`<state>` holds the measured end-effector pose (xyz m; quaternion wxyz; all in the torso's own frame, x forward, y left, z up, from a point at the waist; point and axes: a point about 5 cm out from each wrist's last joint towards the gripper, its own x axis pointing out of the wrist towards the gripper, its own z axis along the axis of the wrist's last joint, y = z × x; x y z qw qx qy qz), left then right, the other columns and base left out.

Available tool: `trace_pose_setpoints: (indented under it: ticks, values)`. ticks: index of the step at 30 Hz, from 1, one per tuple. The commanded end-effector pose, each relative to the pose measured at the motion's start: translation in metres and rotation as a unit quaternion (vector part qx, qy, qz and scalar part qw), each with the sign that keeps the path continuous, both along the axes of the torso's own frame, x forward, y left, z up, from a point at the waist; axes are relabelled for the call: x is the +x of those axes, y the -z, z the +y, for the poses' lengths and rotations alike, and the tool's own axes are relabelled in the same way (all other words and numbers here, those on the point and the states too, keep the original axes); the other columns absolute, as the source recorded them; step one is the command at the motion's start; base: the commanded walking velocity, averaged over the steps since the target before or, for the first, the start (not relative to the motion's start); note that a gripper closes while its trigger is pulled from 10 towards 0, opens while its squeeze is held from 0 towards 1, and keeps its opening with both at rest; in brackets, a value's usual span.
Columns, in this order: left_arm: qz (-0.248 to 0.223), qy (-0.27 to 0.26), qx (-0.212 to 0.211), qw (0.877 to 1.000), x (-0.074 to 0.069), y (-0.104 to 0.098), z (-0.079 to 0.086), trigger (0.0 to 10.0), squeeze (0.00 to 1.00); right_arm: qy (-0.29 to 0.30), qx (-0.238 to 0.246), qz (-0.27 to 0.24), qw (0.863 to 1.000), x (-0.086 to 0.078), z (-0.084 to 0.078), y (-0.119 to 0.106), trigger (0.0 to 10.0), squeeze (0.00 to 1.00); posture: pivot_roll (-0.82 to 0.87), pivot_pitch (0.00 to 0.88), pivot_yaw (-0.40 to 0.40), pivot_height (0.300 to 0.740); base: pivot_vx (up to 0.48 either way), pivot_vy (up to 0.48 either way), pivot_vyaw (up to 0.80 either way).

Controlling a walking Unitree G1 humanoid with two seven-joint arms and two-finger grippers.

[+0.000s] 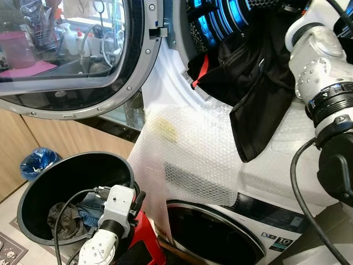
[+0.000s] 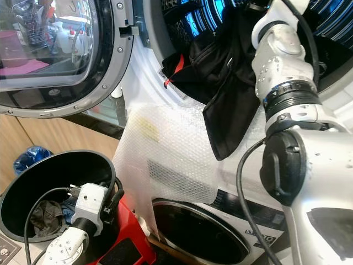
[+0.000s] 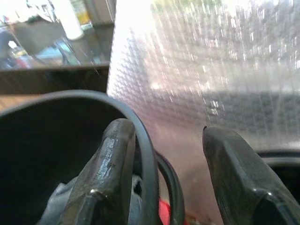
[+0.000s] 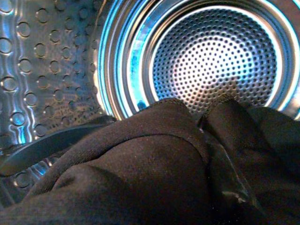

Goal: Clothes washing

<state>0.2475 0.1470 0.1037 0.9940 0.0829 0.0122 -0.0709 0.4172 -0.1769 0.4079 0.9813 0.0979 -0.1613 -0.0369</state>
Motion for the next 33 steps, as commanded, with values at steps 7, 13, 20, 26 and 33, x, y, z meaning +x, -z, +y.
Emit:
trace_pose_setpoints:
  ticks: [7, 13, 20, 26, 33]
  values:
    - [-0.030, -0.030, -0.010, 0.999, -0.002, -0.011, 0.010, 10.0, 0.00, 0.000, 0.006, -0.014, 1.000, -0.002, 0.001, -0.008, 10.0, 0.00, 0.10, 0.000, 0.010, 0.740, 0.205, 0.000, 0.00]
    - [-0.026, -0.033, -0.010, 0.999, -0.004, -0.010, 0.012, 10.0, 0.00, 0.006, 0.007, -0.012, 1.000, -0.002, -0.002, -0.007, 10.0, 0.00, 0.10, 0.000, 0.011, 0.740, 0.480, 0.000, 0.00]
    - [-0.027, -0.037, -0.010, 0.999, -0.004, -0.012, 0.013, 10.0, 0.00, 0.009, 0.011, -0.010, 1.000, -0.002, -0.003, -0.005, 10.0, 0.00, 0.11, 0.000, 0.011, 0.740, 0.480, 0.000, 0.00]
    - [-0.025, -0.035, -0.009, 0.999, -0.004, -0.011, 0.013, 10.0, 0.00, 0.008, 0.013, -0.009, 1.000, -0.002, -0.003, -0.005, 10.0, 0.00, 0.11, 0.000, 0.012, 0.740, 0.480, 0.000, 0.00]
    - [-0.026, -0.032, -0.008, 0.999, -0.005, -0.012, 0.012, 10.0, 0.00, 0.008, 0.017, -0.027, 0.999, -0.005, -0.003, -0.016, 10.0, 0.00, 0.11, 0.000, 0.013, 0.740, 0.480, 0.000, 0.00]
